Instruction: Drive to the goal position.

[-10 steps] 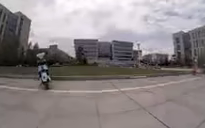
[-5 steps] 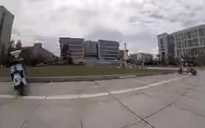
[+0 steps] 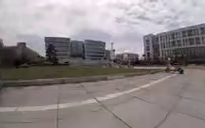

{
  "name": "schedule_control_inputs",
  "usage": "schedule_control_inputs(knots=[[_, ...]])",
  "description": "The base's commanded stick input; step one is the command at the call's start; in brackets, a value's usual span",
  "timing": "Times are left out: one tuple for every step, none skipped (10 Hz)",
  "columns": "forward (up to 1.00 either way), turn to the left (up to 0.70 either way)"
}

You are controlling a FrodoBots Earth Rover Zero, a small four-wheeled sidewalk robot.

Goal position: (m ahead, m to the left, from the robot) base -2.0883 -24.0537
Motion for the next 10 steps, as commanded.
schedule_control_inputs(knots=[[1.00,-0.40],[1.00,-0.40],[1.00,-0.40],[1.00,-0.40],[1.00,-0.40],[1.00,-0.40],[1.00,-0.40],[1.00,-0.40],[1.00,-0.40],[1.00,-0.40]])
